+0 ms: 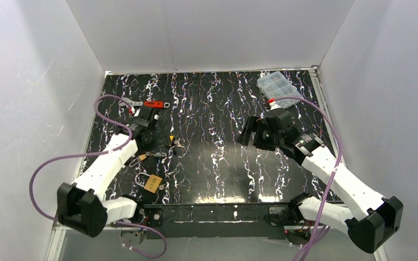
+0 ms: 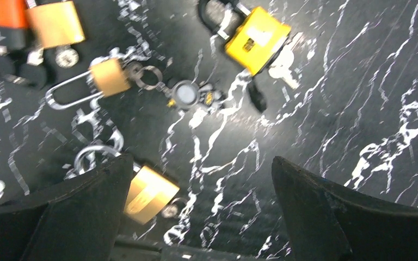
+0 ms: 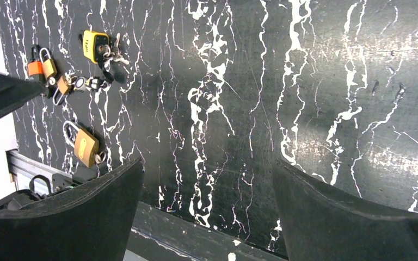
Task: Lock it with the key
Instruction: Pick up the lock from the center of the board.
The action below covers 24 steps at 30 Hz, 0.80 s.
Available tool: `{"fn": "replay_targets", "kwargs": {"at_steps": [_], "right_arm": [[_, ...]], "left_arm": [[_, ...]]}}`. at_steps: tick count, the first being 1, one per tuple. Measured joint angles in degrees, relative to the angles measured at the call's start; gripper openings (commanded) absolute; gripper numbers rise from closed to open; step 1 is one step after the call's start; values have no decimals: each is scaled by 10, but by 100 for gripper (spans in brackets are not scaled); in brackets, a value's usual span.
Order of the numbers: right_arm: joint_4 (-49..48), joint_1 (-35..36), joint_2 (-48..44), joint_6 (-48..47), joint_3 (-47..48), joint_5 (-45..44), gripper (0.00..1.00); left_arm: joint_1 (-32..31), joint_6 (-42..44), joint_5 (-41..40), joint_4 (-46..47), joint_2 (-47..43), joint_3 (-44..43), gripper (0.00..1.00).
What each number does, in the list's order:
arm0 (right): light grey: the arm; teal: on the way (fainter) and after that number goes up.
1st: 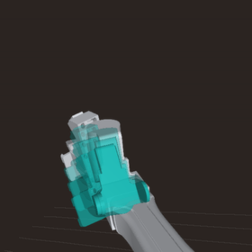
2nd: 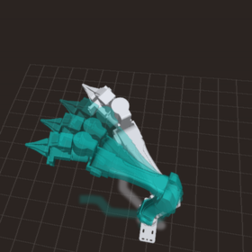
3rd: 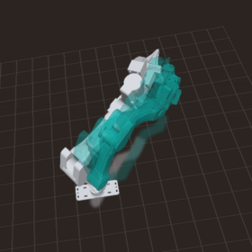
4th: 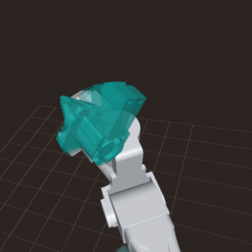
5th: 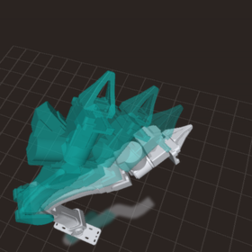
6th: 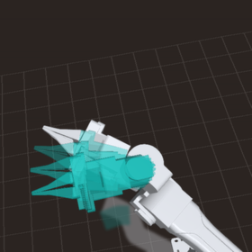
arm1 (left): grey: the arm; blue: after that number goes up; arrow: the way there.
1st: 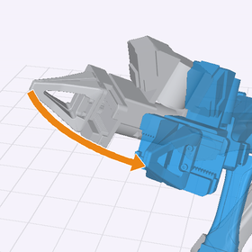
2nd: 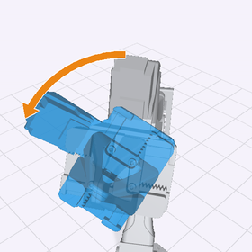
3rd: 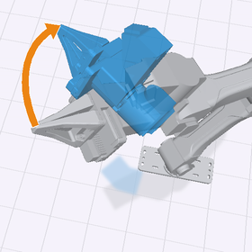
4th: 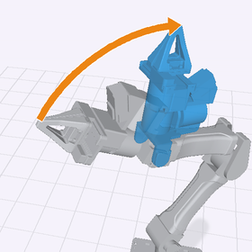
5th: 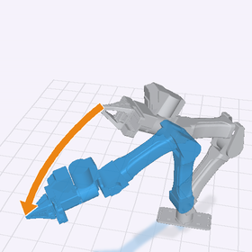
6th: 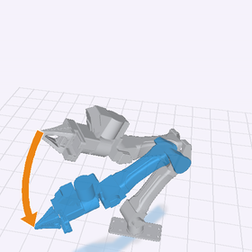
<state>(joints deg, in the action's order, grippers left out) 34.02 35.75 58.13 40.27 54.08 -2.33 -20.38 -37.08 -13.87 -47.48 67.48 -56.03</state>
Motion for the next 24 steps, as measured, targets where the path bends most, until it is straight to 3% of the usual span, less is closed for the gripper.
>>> {"fn": "replay_targets", "kwargs": {"at_steps": [9, 18, 24], "right_arm": [[-31, 0, 14, -9, -3, 10, 91], [-54, 0, 14, -15, -15, 10, 90], [-56, 0, 14, -16, -25, 11, 90]], "left_arm": [[31, 17, 49, 137, 173, -17, 83], [65, 70, 88, 195, 258, -65, 67], [69, 90, 117, 204, 304, -87, 64]]}}
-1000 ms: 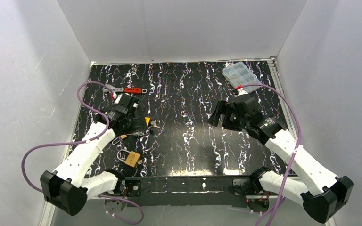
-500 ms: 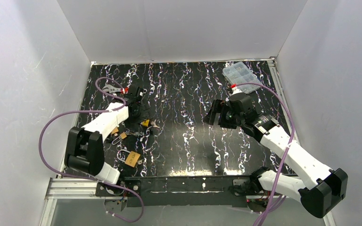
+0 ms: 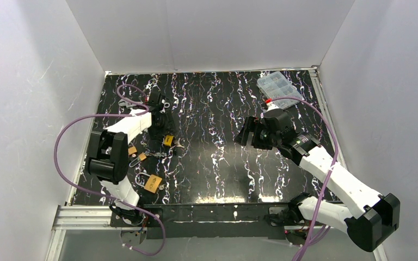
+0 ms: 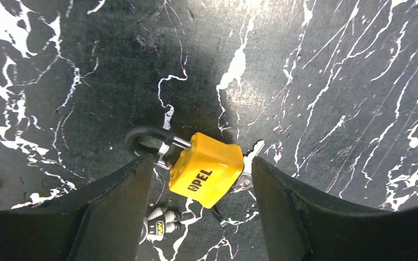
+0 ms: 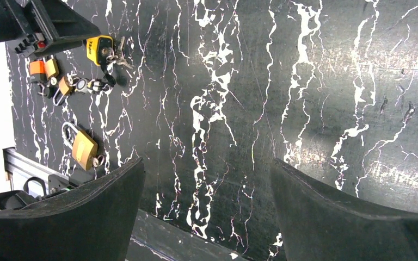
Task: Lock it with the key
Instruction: Pick up the lock from the center of the board.
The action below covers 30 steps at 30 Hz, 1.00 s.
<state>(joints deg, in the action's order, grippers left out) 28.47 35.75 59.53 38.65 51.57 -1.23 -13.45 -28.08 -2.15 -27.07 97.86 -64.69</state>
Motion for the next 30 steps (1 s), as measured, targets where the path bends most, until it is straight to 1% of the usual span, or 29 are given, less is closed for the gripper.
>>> {"fn": "replay_targets", "kwargs": {"at_steps": [5, 11, 16, 27, 30], "right_arm": [[-2, 0, 0, -1, 0, 2, 90], [-5, 0, 2, -1, -9, 2, 89], [-15, 0, 9, -1, -10, 21, 88], [-75, 12, 47, -3, -11, 88, 88], [-110, 26, 59, -3, -11, 107, 88]], "left_arm": [[0, 6, 19, -2, 23, 0, 62], [0, 8, 27, -7, 39, -10, 55], [-3, 6, 22, -18, 52, -15, 49], [-28, -19, 11, -61, 54, -22, 9], [-33, -33, 22, -75, 42, -22, 3]]}}
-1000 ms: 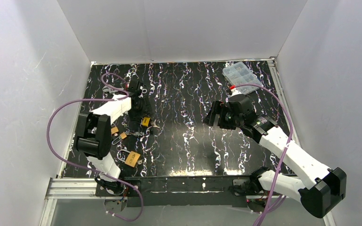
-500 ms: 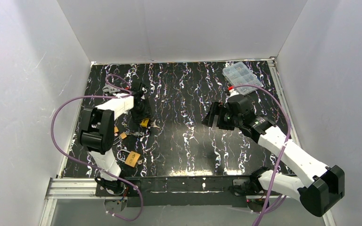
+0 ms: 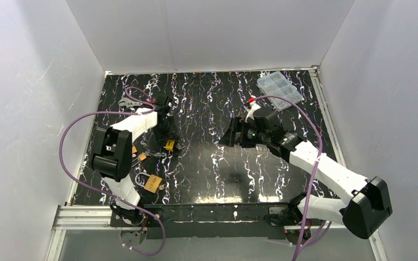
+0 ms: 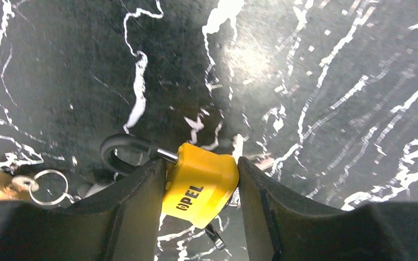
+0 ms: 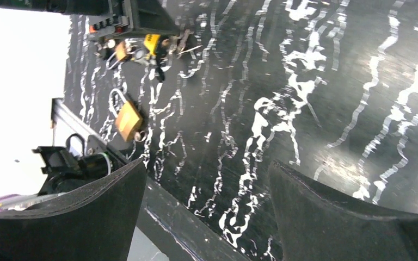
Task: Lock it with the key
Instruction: Pick up the lock from the center of the board.
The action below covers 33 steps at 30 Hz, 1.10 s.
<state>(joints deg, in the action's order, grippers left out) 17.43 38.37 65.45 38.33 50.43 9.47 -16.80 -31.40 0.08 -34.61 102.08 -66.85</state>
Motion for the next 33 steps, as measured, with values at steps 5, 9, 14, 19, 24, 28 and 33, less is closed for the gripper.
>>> {"fn": "replay_targets", "kwargs": {"at_steps": [5, 9, 14, 19, 24, 28, 33], "right_arm": [[-81, 35, 36, 0, -2, 20, 87], [-160, 49, 73, 7, -8, 30, 86], [-249, 58, 124, 21, -12, 23, 86], [-305, 79, 162, 27, -12, 10, 86], [-330, 101, 184, 27, -12, 0, 86], [-342, 112, 195, 34, -12, -5, 84], [-350, 117, 201, 46, -8, -8, 76]], "left_arm": [[-11, -30, 24, -14, -51, 0, 0], [-27, -65, 49, -19, -103, 0, 0], [-56, -128, 78, -19, -151, 7, 0], [-75, -188, 109, -19, -177, 17, 0], [-80, -229, 127, -17, -192, 17, 0], [-82, -249, 134, -14, -195, 17, 0], [-88, -264, 143, -14, -195, 16, 0]]}}
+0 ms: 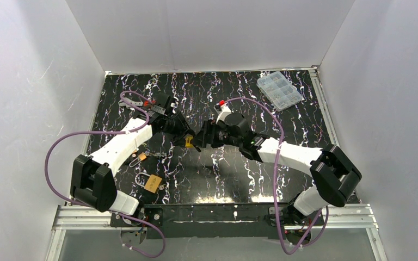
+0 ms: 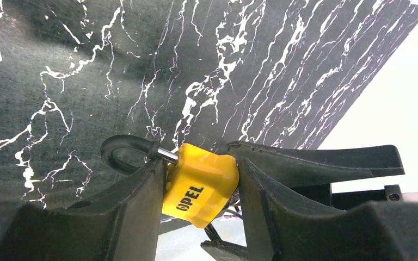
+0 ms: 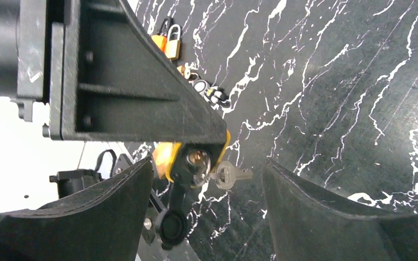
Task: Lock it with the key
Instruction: Pick up the lock from the center of the board.
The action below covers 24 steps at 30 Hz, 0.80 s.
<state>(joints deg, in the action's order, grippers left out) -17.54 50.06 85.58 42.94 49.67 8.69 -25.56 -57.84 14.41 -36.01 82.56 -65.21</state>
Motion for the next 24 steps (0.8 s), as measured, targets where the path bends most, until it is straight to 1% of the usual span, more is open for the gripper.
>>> {"fn": "replay_targets", "kwargs": {"at_steps": [3, 7, 8, 14, 21, 23, 24], "right_arm": [[-3, 2, 7, 9, 10, -5, 71], [-5, 5, 14, 23, 21, -12, 57], [-5, 7, 15, 24, 22, -13, 55], [10, 12, 23, 36, 37, -21, 50], [15, 13, 25, 46, 41, -26, 49], [19, 13, 26, 50, 46, -27, 44], [20, 14, 26, 52, 47, -27, 37]], "left_arm": [[-5, -8, 3, 0, 0, -2, 0], [-10, -16, 5, 2, -1, -3, 0], [-10, -18, 5, 3, -1, -3, 0], [-11, -29, -7, 3, -7, -3, 0], [-13, -35, -19, 3, -12, -4, 0], [-14, -38, -23, 3, -16, -4, 0], [-14, -40, -25, 3, -18, -4, 0]]}}
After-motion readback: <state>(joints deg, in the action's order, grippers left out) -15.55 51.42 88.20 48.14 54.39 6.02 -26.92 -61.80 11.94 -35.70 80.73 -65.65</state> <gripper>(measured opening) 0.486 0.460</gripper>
